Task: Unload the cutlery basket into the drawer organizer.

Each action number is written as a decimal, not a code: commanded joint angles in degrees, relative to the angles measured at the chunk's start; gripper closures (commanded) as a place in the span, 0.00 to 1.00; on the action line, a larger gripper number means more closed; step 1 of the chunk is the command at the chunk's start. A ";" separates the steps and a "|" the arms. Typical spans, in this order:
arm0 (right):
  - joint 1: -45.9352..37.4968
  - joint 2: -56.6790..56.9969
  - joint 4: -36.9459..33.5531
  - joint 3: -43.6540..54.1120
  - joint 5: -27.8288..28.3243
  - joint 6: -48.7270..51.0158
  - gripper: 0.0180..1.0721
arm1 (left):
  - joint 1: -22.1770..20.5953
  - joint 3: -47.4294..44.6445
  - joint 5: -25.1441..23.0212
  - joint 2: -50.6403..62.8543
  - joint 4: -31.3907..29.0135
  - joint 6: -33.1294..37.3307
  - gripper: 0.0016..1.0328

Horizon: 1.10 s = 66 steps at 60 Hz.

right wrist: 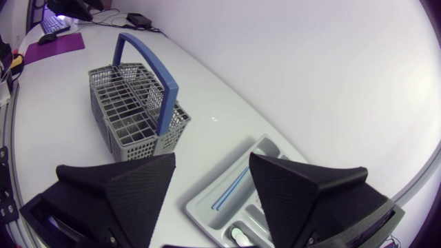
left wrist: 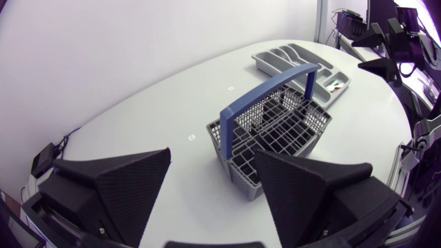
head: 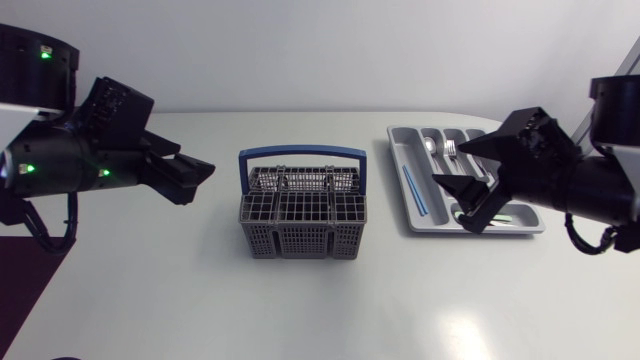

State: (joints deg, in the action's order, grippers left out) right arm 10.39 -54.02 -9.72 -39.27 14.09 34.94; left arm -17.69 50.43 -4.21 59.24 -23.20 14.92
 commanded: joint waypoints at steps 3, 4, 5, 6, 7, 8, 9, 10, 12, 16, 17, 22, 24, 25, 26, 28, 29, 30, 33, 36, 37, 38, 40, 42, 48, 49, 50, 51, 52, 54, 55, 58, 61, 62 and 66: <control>-3.71 6.29 -0.04 3.76 -1.08 -0.05 0.04 | 1.61 -2.53 -0.27 -3.43 0.61 -1.65 0.04; -4.33 7.17 -0.04 4.11 -1.17 0.22 0.04 | 1.78 -2.71 -0.27 -3.78 0.61 -1.73 0.04; -4.86 7.96 -0.04 4.46 -1.17 0.57 0.04 | 2.05 -2.89 -0.27 -4.22 0.61 -1.73 0.04; -5.30 8.58 0.05 4.64 -1.34 0.48 0.04 | 2.22 -3.06 -0.27 -4.49 0.53 -1.73 0.04; -6.00 9.63 0.22 4.90 -1.87 0.31 0.04 | 2.49 -3.24 -0.27 -4.84 0.53 -1.82 0.04; -6.53 10.51 0.49 5.16 -2.13 0.22 0.04 | 2.75 -3.33 -0.27 -5.10 0.53 -1.91 0.04; -7.14 11.66 0.49 5.43 -2.22 0.13 0.04 | 3.02 -3.59 -0.27 -5.54 0.44 -1.91 0.04; -7.32 12.45 0.49 5.69 -2.22 0.13 0.04 | 3.19 -3.76 -0.27 -5.72 0.44 -1.91 0.04; -8.02 14.56 0.49 6.39 -2.31 0.13 0.04 | 3.54 -4.20 -0.27 -6.42 0.26 -1.91 0.04; -10.04 17.28 0.75 7.63 -2.40 -1.01 0.04 | 4.16 -5.00 -0.27 -7.92 0.26 -1.91 0.04; -10.48 17.54 0.93 7.89 -2.22 -1.45 0.04 | 4.25 -5.61 -0.27 -8.71 0.26 -1.91 0.04; -13.82 18.86 1.01 9.30 -0.02 -3.65 0.04 | 4.33 -7.19 -0.27 -11.08 0.44 -1.91 0.04; -15.58 19.39 1.01 9.91 1.47 -4.26 0.04 | 4.51 -7.90 -0.27 -12.13 0.61 -1.91 0.04; -16.37 19.74 1.19 10.26 1.91 -4.70 0.04 | 4.69 -8.25 -0.27 -12.75 0.88 -1.91 0.04; -16.90 20.01 1.54 10.61 2.26 -5.14 0.04 | 4.95 -8.51 -0.27 -13.19 1.05 -1.65 0.04; -18.13 20.62 2.60 11.49 2.88 -6.20 0.04 | 5.56 -9.39 -0.27 -14.42 1.76 -1.56 0.04; -18.57 21.06 3.12 12.02 2.96 -6.73 0.04 | 6.00 -10.01 -0.27 -15.21 2.20 -1.47 0.04; -19.09 21.50 3.56 12.46 2.96 -7.60 0.04 | 6.71 -10.53 -0.27 -15.83 2.72 -1.38 0.04; -20.41 22.29 4.00 13.07 3.49 -10.42 0.04 | 8.03 -11.68 -0.27 -17.23 3.60 -1.29 0.04; -22.08 23.70 4.18 13.95 4.55 -11.56 0.04 | 8.64 -12.73 -0.27 -18.90 3.95 -1.12 0.04; -22.52 24.05 4.35 14.31 4.72 -11.56 0.04 | 8.73 -12.99 -0.27 -19.43 3.95 -1.21 0.04; -22.87 24.75 4.71 14.83 4.90 -11.65 0.04 | 8.82 -13.43 -0.27 -20.40 4.04 -1.21 0.04; -23.23 25.72 5.06 15.54 4.90 -11.91 0.04 | 8.90 -14.22 -0.27 -22.24 4.66 -1.38 0.04; -23.40 26.77 5.15 16.15 4.81 -12.17 0.04 | 8.90 -14.93 -0.27 -23.91 4.92 -1.47 0.04; -24.02 29.59 4.88 17.47 4.55 -12.17 0.04 | 9.34 -16.51 0.08 -26.72 5.10 -1.38 0.04; -24.28 30.03 4.88 17.73 4.55 -12.17 0.04 | 9.34 -16.86 0.08 -27.25 5.01 -1.38 0.04; -24.37 30.46 4.79 17.91 4.55 -12.17 0.04 | 9.26 -17.12 0.08 -27.51 5.01 -1.38 0.04; -24.54 31.43 4.53 18.35 4.46 -12.17 0.04 | 9.26 -17.83 0.25 -28.13 5.01 -1.38 0.04; -24.54 31.96 4.35 18.52 4.37 -12.17 0.04 | 9.26 -18.09 0.25 -28.48 5.01 -1.38 0.04; -24.63 33.45 3.91 18.96 3.76 -12.17 0.04 | 9.52 -18.97 0.25 -29.54 5.01 -1.38 0.04; -24.63 34.16 3.74 19.14 3.67 -12.17 0.04 | 9.52 -19.23 0.25 -29.80 5.01 -1.38 0.04; -24.81 36.09 3.12 19.67 3.58 -12.26 0.04 | 9.70 -19.85 0.34 -30.94 4.83 -1.38 0.04; -24.81 38.20 2.60 20.46 3.14 -12.26 0.04 | 9.87 -20.90 0.34 -33.05 5.27 -1.56 0.04; -24.89 38.90 2.42 20.72 3.14 -12.26 0.04 | 9.87 -21.26 0.34 -33.49 5.45 -1.56 0.04; -24.35 40.65 1.93 21.76 2.41 -13.11 0.04 | 10.16 -22.94 0.49 -35.39 6.11 -2.06 0.04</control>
State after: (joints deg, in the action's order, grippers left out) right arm -14.00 -15.55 -6.68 -19.86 17.47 23.94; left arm -8.23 30.24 -3.97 26.33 -18.57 14.52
